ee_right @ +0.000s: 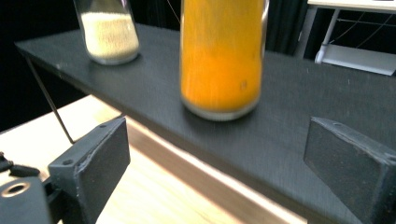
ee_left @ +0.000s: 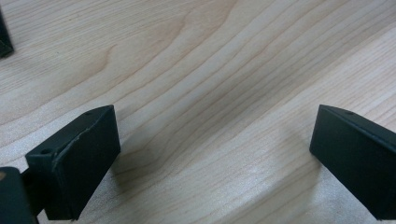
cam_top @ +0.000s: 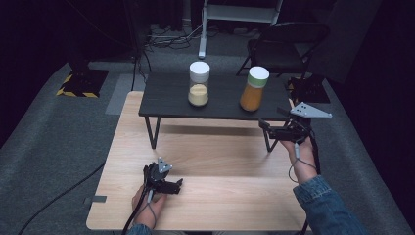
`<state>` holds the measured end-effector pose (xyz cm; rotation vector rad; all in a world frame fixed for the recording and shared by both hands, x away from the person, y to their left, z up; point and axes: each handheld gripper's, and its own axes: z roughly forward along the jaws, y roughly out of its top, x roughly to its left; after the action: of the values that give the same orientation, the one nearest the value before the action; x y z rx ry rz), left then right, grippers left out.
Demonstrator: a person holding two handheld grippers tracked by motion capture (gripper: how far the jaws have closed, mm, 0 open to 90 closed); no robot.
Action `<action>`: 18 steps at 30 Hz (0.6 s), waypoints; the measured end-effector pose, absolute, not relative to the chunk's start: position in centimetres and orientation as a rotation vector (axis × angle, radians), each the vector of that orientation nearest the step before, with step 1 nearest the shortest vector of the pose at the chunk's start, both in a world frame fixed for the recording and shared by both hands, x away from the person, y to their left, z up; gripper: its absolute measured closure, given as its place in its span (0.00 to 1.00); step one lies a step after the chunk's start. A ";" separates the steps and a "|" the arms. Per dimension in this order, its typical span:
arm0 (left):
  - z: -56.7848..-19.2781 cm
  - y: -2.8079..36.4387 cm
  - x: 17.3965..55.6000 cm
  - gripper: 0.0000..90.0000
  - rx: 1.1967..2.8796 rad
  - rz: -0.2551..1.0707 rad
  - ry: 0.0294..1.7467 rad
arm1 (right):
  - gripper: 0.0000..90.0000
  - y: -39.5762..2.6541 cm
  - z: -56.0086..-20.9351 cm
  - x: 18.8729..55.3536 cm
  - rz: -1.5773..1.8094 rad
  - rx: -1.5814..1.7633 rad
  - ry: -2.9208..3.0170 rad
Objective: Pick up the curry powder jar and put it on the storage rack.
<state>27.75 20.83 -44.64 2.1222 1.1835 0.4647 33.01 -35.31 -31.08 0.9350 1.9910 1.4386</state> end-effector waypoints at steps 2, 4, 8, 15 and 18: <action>-44.6 20.8 27.8 0.02 2.123 0.465 1.183 | 0.08 -35.5 -31.7 32.7 1.432 0.945 1.993; -44.6 20.8 27.8 0.02 2.122 0.464 1.182 | 0.08 -35.8 -32.3 32.5 1.424 0.952 2.000; -44.7 20.8 27.8 0.02 2.122 0.465 1.181 | 0.08 -36.3 -33.2 32.3 1.405 0.962 2.018; -44.6 20.8 27.7 0.02 2.121 0.465 1.184 | 0.08 -36.7 -35.4 31.6 1.369 0.976 2.052; -44.6 20.8 27.7 0.02 2.121 0.466 1.185 | 0.08 -36.6 -36.4 31.4 1.359 0.975 2.073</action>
<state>27.67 20.78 -44.64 2.1209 1.1854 0.4658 31.40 -36.63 -36.42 0.9752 2.0733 1.3587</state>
